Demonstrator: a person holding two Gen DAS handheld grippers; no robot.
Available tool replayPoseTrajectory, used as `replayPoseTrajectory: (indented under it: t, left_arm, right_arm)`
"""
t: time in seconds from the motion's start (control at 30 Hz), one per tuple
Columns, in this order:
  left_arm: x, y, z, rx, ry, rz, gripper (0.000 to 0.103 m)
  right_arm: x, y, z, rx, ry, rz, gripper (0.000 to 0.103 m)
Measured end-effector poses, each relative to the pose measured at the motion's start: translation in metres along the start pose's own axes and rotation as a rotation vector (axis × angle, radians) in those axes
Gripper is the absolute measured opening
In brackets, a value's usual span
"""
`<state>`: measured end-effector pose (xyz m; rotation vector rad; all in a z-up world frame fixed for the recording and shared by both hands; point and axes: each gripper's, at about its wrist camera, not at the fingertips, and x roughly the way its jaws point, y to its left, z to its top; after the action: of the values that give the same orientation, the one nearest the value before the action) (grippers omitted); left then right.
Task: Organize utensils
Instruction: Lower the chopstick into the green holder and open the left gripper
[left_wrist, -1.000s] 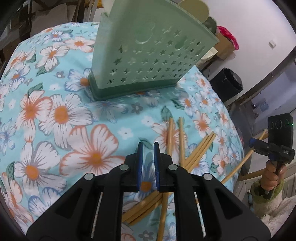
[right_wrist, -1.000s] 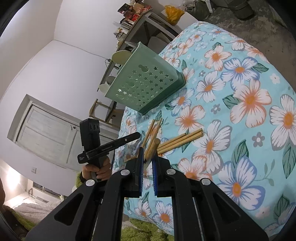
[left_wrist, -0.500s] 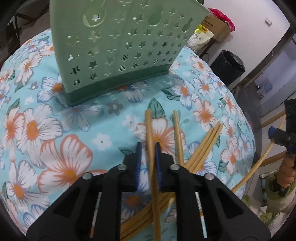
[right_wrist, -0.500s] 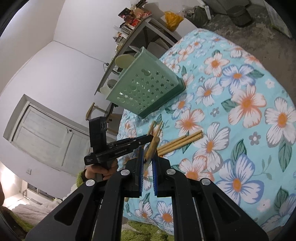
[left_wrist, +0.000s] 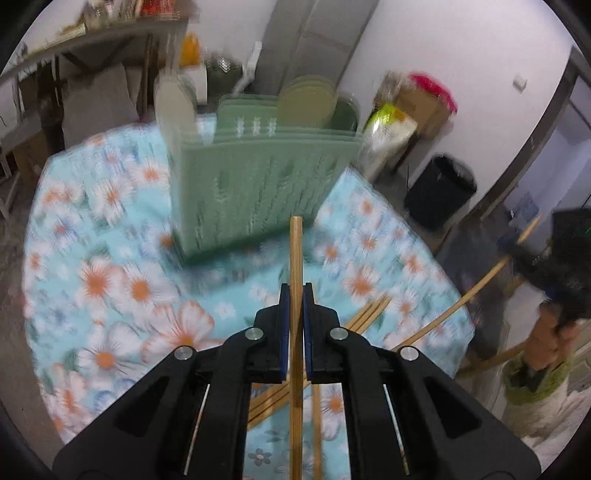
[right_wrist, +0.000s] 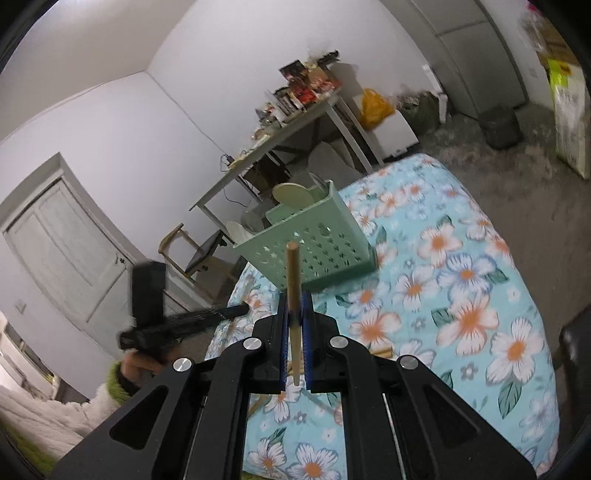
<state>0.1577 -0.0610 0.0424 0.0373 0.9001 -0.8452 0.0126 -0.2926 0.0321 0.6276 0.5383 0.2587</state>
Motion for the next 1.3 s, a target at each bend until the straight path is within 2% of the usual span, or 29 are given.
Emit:
replayPoseTrajectory:
  t: [0.17,0.27,0.47,0.53,0.63,0.77,0.87,1.1,1.2,1.3]
  left_arm:
    - [-0.058,-0.015,0.033,-0.001,-0.228,0.024,0.005]
    - [-0.093,-0.028,0.06,0.008,-0.427,0.046,0.005]
    - [-0.122,-0.034,0.101,-0.094,-0.75,0.079,0.005]
    - [-0.119,-0.032,0.112,-0.141,-0.858,0.148,0.005]
    - [-0.102,-0.026,0.127,-0.219,-0.909,0.208,0.005]
    - [-0.066,-0.018,0.151,-0.289,-0.913,0.241,0.005]
    - [-0.04,-0.022,0.161,-0.256,-0.91,0.309,0.005]
    - [0.002,-0.014,0.161,-0.23,-0.867,0.397,0.005]
    - [0.017,-0.007,0.157,-0.226,-0.83,0.41,0.005]
    - [0.025,-0.005,0.149,-0.218,-0.788,0.384,0.006]
  right_arm:
    - [0.012,0.006,-0.001,-0.036,0.025,0.004,0.007]
    - [0.016,0.007,0.0,-0.048,0.031,0.018,0.007]
    - [0.014,0.009,0.003,-0.065,0.011,0.043,0.007]
    - [0.013,0.008,0.002,-0.059,0.006,0.055,0.007]
    - [0.014,0.002,0.0,-0.042,0.013,0.069,0.007]
    - [0.018,-0.007,-0.001,-0.023,0.03,0.075,0.007]
    - [0.019,-0.014,0.002,-0.01,0.028,0.075,0.007]
    - [0.022,-0.037,0.005,0.042,0.031,0.075,0.007]
    - [0.026,-0.043,0.004,0.056,0.039,0.08,0.007]
    - [0.029,-0.047,0.003,0.068,0.045,0.082,0.007]
